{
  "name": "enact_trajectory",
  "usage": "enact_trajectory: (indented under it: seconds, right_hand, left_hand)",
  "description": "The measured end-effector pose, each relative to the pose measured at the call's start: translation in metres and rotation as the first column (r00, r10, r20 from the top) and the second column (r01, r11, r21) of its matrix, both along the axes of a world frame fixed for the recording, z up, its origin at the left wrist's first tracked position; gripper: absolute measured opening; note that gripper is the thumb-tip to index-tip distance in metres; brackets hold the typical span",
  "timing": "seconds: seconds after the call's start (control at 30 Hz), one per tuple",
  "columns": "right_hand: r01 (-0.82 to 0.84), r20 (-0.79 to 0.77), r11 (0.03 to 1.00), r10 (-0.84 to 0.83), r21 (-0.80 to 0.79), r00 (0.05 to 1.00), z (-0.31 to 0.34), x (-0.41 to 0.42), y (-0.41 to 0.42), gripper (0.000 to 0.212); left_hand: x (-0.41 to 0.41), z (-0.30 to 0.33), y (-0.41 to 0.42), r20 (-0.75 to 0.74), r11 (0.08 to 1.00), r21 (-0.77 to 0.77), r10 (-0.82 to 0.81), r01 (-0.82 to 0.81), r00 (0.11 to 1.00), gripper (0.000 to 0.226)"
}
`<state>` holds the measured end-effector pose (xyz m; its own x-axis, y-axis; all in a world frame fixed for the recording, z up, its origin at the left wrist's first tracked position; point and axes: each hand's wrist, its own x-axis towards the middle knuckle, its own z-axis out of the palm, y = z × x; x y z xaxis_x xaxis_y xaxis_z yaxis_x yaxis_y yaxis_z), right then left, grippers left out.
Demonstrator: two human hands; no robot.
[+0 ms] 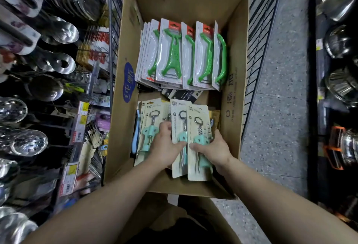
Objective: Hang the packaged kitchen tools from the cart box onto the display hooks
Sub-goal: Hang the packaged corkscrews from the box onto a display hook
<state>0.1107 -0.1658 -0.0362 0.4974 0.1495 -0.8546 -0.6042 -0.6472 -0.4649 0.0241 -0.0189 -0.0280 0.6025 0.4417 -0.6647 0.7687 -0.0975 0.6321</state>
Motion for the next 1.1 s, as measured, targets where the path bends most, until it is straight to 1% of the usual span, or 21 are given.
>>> enact_trajectory:
  seconds: [0.07, 0.1, 0.13, 0.2, 0.23, 0.3, 0.4, 0.5, 0.53, 0.63, 0.7, 0.73, 0.83, 0.87, 0.93, 0.97, 1.07, 1.1]
  right_hand:
    - [0.043, -0.131, 0.998, -0.037, 0.039, 0.991, -0.003, 0.000, -0.001, 0.065]
    - [0.056, -0.173, 0.997, -0.047, 0.049, 0.984, -0.004, -0.001, 0.000, 0.060]
    - [0.076, -0.199, 0.996, -0.065, 0.052, 0.978, -0.003, -0.001, 0.000, 0.063]
    - [0.128, -0.210, 0.991, -0.116, 0.043, 0.971, -0.005, 0.000, 0.001, 0.078]
    - [0.140, -0.203, 0.989, -0.129, 0.042, 0.971, -0.004, -0.001, 0.002, 0.077]
    - [0.156, -0.202, 0.987, -0.145, 0.044, 0.969, 0.005, -0.002, 0.005, 0.064]
    - [0.132, -0.191, 0.990, -0.120, 0.047, 0.974, 0.012, -0.003, 0.007, 0.058]
    - [0.110, -0.198, 0.990, -0.092, 0.086, 0.976, 0.019, -0.007, 0.012, 0.048]
    - [0.117, -0.186, 0.989, -0.099, 0.089, 0.977, 0.023, -0.010, 0.015, 0.051]
    - [0.145, -0.108, 0.987, -0.136, 0.075, 0.985, 0.029, -0.020, 0.019, 0.072]
    - [0.135, -0.091, 0.986, -0.125, 0.103, 0.988, 0.029, -0.025, 0.019, 0.076]
    - [0.132, -0.098, 0.984, -0.121, 0.118, 0.988, 0.030, -0.027, 0.019, 0.073]
    - [0.173, -0.169, 0.972, -0.146, 0.156, 0.975, 0.036, -0.031, 0.023, 0.045]
    - [0.190, -0.196, 0.966, -0.154, 0.177, 0.968, 0.037, -0.032, 0.025, 0.042]
    - [0.197, -0.195, 0.959, -0.157, 0.204, 0.968, 0.039, -0.033, 0.027, 0.049]
    - [0.193, -0.171, 0.959, -0.158, 0.208, 0.972, 0.042, -0.033, 0.029, 0.052]
    - [0.160, -0.028, 0.968, -0.158, 0.195, 0.987, 0.051, -0.030, 0.029, 0.048]
    - [0.154, 0.011, 0.968, -0.159, 0.197, 0.987, 0.056, -0.028, 0.030, 0.050]
  left_hand:
    - [-0.004, 0.002, 0.002, 0.021, 0.992, -0.094, 0.089, -0.087, 0.996, 0.055]
    - [-0.005, 0.004, 0.003, 0.014, 0.980, -0.146, 0.136, -0.133, 0.991, 0.053]
    - [-0.006, 0.007, 0.005, -0.001, 0.963, -0.202, 0.184, -0.180, 0.983, 0.050]
    - [-0.006, 0.011, 0.013, -0.043, 0.914, -0.312, 0.258, -0.258, 0.965, 0.040]
    - [-0.007, 0.012, 0.018, -0.060, 0.889, -0.361, 0.278, -0.280, 0.959, 0.034]
    - [-0.008, 0.015, 0.027, -0.086, 0.856, -0.429, 0.279, -0.288, 0.956, 0.023]
    - [-0.011, 0.017, 0.034, -0.120, 0.832, -0.478, 0.255, -0.281, 0.959, 0.025]
    - [-0.017, 0.018, 0.032, -0.111, 0.834, -0.482, 0.245, -0.268, 0.963, 0.031]
    - [-0.019, 0.019, 0.032, -0.105, 0.835, -0.481, 0.246, -0.265, 0.964, 0.031]
    - [-0.029, 0.022, 0.033, -0.108, 0.822, -0.489, 0.274, -0.291, 0.956, 0.032]
    - [-0.037, 0.025, 0.039, -0.114, 0.811, -0.491, 0.301, -0.317, 0.947, 0.032]
    - [-0.040, 0.027, 0.042, -0.117, 0.808, -0.489, 0.314, -0.330, 0.942, 0.030]
    - [-0.050, 0.033, 0.054, -0.123, 0.808, -0.482, 0.319, -0.337, 0.940, 0.021]
    - [-0.052, 0.035, 0.057, -0.120, 0.809, -0.486, 0.311, -0.329, 0.943, 0.020]
    - [-0.054, 0.039, 0.065, -0.104, 0.822, -0.485, 0.285, -0.299, 0.953, 0.019]
    - [-0.054, 0.042, 0.068, -0.092, 0.830, -0.483, 0.268, -0.279, 0.959, 0.017]
    - [-0.054, 0.056, 0.077, -0.075, 0.852, -0.460, 0.246, -0.252, 0.966, 0.016]
    - [-0.054, 0.063, 0.079, -0.066, 0.854, -0.457, 0.246, -0.249, 0.967, 0.018]
